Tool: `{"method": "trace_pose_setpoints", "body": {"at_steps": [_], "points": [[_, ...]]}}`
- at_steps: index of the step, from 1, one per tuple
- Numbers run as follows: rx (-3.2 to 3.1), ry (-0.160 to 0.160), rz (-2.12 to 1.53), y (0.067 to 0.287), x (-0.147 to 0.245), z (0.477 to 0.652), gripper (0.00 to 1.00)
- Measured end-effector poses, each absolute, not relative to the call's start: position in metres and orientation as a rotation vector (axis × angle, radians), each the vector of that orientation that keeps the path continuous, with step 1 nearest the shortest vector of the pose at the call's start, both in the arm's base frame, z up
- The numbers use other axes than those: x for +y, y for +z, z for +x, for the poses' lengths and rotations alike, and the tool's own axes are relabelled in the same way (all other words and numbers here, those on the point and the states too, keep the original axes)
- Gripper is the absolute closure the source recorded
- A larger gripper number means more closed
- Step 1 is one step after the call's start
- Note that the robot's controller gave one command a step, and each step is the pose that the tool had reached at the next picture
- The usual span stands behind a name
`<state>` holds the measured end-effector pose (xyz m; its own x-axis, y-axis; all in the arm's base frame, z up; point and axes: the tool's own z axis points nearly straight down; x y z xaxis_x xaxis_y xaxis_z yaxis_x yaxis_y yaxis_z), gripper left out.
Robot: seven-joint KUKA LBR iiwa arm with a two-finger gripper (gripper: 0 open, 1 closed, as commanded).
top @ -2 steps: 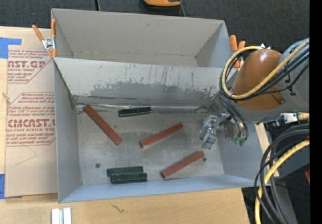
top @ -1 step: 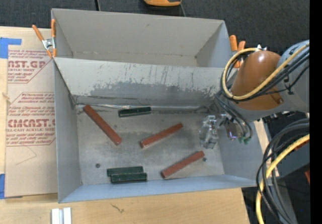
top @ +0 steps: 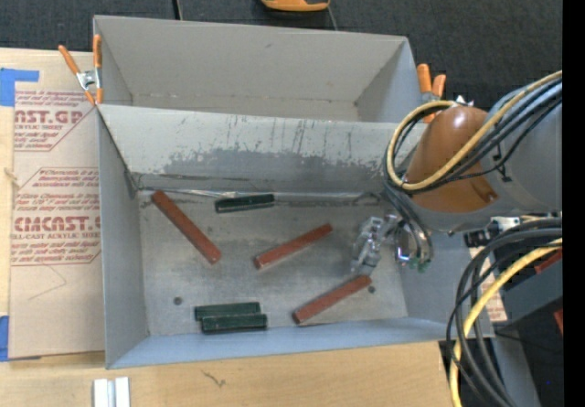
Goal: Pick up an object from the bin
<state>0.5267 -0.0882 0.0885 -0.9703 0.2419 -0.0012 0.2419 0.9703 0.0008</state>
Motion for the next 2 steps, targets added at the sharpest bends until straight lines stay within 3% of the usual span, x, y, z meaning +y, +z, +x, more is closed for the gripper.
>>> {"method": "trace_pose_setpoints", "body": {"at_steps": [1,2], "points": [[3.106,0.001,0.472,0.078,-0.084,0.53,1.0],[3.137,0.0,0.153,0.086,-0.112,0.527,1.0]]}}
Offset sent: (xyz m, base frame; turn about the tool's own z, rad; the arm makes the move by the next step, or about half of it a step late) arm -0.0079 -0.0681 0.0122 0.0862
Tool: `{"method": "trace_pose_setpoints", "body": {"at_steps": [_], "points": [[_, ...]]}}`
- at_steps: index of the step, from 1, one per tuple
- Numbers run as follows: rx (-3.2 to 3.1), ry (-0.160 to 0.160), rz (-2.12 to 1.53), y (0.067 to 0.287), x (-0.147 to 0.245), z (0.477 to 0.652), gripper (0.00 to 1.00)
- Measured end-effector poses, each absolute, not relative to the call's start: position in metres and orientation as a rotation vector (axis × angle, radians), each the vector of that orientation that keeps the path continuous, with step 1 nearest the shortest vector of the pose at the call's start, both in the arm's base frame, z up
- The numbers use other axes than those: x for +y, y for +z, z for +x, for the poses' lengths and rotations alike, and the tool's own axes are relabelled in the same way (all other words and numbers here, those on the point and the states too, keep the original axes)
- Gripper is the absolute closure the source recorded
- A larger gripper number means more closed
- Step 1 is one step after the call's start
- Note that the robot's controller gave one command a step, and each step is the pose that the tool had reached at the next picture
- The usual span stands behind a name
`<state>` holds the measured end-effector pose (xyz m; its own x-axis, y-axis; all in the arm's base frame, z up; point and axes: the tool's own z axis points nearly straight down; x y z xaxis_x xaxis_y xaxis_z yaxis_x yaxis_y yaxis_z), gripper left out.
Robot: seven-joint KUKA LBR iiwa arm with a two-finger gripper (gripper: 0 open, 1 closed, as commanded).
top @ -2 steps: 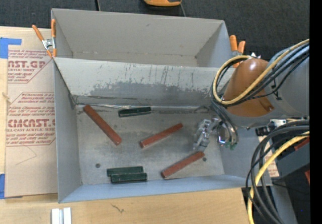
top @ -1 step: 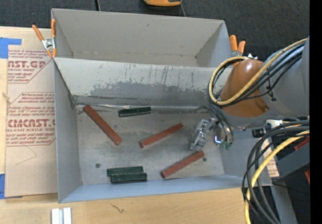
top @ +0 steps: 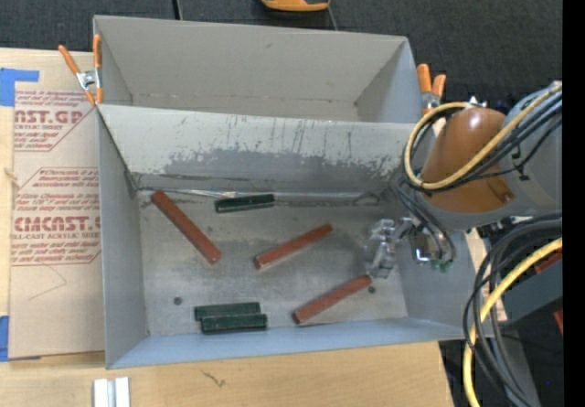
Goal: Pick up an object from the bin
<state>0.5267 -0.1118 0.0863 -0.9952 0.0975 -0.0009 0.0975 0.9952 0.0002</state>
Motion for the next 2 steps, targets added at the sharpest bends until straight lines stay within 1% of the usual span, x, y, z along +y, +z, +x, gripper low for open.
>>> {"method": "trace_pose_setpoints", "body": {"at_steps": [1,2], "points": [[3.126,0.0,0.376,0.137,-0.096,0.512,1.0],[3.11,-0.002,0.31,0.137,-0.106,0.539,1.0]]}}
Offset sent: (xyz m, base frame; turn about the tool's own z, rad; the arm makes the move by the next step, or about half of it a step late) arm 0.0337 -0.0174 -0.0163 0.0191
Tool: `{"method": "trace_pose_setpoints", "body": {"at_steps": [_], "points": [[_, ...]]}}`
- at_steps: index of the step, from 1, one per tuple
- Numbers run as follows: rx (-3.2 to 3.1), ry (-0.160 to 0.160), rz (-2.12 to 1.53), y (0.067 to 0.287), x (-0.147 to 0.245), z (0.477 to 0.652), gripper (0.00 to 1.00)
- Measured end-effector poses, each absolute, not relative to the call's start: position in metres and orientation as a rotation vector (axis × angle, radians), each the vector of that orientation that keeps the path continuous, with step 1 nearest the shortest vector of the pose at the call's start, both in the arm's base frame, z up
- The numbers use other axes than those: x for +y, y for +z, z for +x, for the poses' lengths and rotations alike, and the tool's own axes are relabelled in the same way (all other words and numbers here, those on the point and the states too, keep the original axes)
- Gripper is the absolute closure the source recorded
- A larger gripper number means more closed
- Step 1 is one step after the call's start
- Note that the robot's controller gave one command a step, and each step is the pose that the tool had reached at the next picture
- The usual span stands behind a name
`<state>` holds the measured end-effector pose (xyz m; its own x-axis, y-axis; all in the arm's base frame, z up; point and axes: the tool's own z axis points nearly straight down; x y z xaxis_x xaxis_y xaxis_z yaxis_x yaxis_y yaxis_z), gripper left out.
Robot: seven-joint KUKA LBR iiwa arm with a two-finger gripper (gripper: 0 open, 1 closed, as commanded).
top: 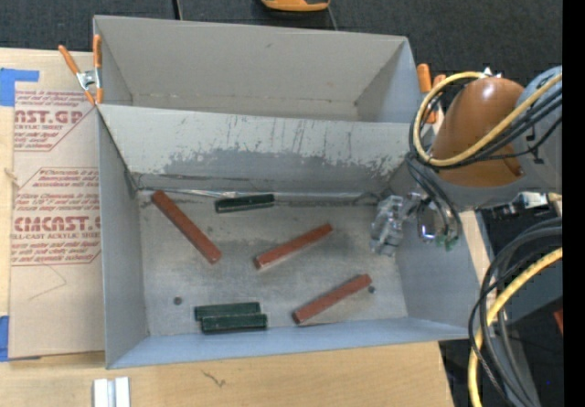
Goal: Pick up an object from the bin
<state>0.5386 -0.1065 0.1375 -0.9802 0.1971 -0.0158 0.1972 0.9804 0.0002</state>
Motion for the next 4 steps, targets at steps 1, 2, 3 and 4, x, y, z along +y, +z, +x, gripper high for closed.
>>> {"method": "trace_pose_setpoints", "body": {"at_steps": [1,2,3,4], "points": [[3.11,0.001,0.441,0.068,-0.094,0.482,0.0],[3.113,0.0,0.438,0.069,-0.095,0.482,1.0],[3.113,0.0,0.438,0.069,-0.095,0.482,1.0],[3.111,0.001,0.49,0.12,-0.087,0.482,1.0]]}}
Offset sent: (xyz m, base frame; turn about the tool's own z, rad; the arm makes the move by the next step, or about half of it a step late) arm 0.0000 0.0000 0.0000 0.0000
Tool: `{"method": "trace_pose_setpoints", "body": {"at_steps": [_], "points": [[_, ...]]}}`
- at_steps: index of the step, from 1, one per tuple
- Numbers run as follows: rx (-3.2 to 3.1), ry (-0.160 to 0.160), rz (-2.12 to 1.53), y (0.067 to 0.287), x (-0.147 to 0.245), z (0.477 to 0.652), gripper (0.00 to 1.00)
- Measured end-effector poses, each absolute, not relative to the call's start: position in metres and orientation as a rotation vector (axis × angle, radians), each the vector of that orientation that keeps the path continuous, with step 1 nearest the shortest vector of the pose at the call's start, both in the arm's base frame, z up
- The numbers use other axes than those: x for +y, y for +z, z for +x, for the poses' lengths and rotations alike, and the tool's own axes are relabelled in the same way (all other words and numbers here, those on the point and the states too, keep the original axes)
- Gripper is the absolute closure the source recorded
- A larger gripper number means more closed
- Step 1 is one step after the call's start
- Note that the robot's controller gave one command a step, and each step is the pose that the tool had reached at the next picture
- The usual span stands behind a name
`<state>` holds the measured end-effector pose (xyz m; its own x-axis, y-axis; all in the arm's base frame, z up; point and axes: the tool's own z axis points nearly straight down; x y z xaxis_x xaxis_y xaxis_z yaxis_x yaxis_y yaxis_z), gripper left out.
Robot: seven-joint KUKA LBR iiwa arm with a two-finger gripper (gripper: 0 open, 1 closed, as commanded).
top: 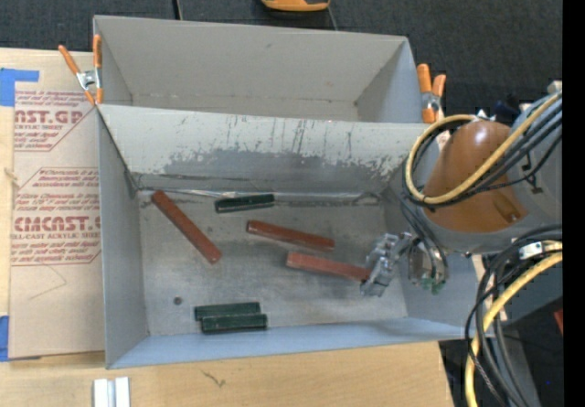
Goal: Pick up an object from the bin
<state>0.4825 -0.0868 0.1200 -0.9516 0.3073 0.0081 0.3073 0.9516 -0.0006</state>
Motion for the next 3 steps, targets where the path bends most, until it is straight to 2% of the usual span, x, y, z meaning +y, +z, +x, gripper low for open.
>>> {"method": "trace_pose_setpoints", "body": {"at_steps": [1,2,3], "points": [[-3.077,-0.001,-0.635,0.19,-0.14,0.491,1.0],[-3.102,0.0,-0.507,0.253,-0.074,0.51,1.0],[-3.102,0.001,-0.508,0.253,-0.074,0.51,1.0]]}}
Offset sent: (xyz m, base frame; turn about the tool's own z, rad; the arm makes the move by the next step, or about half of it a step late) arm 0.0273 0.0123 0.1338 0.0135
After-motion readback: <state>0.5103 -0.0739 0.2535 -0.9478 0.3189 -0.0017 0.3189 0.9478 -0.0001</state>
